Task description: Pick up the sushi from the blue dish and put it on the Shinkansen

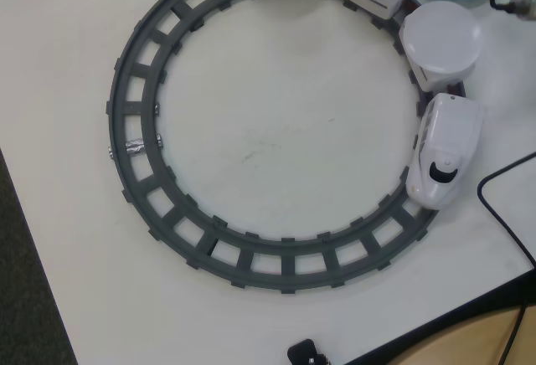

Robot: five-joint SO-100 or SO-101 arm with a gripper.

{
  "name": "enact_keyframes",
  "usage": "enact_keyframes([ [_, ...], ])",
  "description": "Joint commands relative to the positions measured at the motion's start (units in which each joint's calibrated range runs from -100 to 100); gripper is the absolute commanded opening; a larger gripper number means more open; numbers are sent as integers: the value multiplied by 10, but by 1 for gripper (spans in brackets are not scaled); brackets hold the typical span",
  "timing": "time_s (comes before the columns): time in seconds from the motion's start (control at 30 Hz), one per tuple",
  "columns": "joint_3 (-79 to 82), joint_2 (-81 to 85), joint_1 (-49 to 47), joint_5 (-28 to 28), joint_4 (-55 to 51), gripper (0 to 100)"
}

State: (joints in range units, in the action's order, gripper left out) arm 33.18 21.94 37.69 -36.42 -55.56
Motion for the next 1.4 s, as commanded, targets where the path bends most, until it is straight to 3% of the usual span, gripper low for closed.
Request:
enact_keyframes([
  [0.0,139,215,-70,22,5,2],
  [0.2,275,382,-176,23,5,2],
  [0.43,308,390,-222,23,7,2],
  [0.73,384,386,-297,46,139,2],
  [1.37,394,293,-308,46,178,2],
])
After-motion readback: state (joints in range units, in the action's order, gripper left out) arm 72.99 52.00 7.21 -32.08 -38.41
